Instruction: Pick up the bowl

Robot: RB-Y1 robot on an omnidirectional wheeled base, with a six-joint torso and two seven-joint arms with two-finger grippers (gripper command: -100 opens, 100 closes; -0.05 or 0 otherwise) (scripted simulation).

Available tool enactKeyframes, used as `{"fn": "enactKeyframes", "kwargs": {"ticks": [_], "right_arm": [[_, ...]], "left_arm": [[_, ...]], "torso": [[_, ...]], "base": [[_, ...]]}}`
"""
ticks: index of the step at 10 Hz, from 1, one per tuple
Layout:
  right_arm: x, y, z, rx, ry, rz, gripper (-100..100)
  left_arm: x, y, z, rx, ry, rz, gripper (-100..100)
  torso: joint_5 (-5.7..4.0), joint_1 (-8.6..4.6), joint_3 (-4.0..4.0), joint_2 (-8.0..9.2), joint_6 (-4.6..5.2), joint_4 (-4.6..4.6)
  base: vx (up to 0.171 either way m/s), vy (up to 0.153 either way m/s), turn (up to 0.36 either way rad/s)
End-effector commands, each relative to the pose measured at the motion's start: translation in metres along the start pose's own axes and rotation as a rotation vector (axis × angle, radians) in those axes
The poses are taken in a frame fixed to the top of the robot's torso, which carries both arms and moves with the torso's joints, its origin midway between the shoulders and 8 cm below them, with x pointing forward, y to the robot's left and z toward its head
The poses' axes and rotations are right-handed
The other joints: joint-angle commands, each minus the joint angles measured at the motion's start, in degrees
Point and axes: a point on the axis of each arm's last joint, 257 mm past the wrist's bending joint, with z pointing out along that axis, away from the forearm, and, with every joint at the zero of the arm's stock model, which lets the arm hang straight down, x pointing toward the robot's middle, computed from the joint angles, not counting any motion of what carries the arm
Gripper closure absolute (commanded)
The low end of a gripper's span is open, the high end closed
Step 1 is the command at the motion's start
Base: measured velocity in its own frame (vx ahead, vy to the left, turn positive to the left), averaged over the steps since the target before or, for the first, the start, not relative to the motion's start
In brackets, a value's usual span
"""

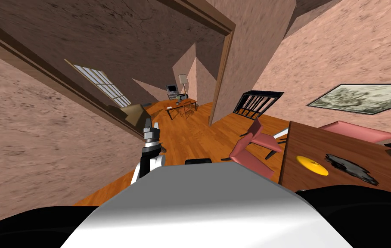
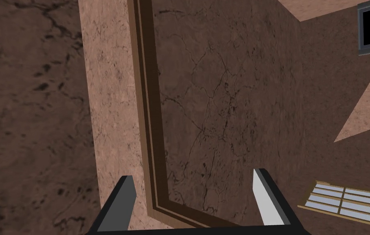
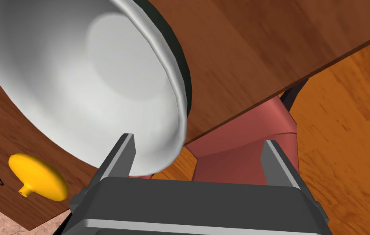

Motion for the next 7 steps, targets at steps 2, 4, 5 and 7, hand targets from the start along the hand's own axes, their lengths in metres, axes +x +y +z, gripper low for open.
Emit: {"fn": "enactKeyframes", "kwargs": {"ticks": [2, 4, 5, 7], "right_arm": [[0.0040, -0.0008, 0.0014, 0.006, 0.007, 0.024, -100], [0.0044, -0.0011, 0.0015, 0.007, 0.008, 0.028, 100], [0.0036, -0.0044, 0.0006, 0.014, 0.007, 0.028, 100], [0.0037, -0.0036, 0.0008, 0.013, 0.007, 0.029, 100]], "left_arm": [[0.0000, 0.0000, 0.0000, 0.000, 0.000, 0.000, 0], [-0.0001, 0.0001, -0.0001, 0.000, 0.000, 0.000, 0], [-0.0001, 0.0001, -0.0001, 0.000, 0.000, 0.000, 0], [-0.0001, 0.0001, -0.0001, 0.000, 0.000, 0.000, 0]], "torso": [[0.01, 0.05, 0.01, 0.01, -0.01, 0.00], [0.00, 0.01, -0.23, -0.41, 0.04, -0.08], [-0.17, -0.01, -0.28, -0.51, -0.01, -0.09], [-0.16, -0.08, -0.32, -0.57, -0.02, -0.12]], "base": [[-0.110, 0.008, 0.168], [-0.010, -0.004, -0.011], [0.000, 0.000, 0.000], [0.000, 0.000, 0.000]]}}
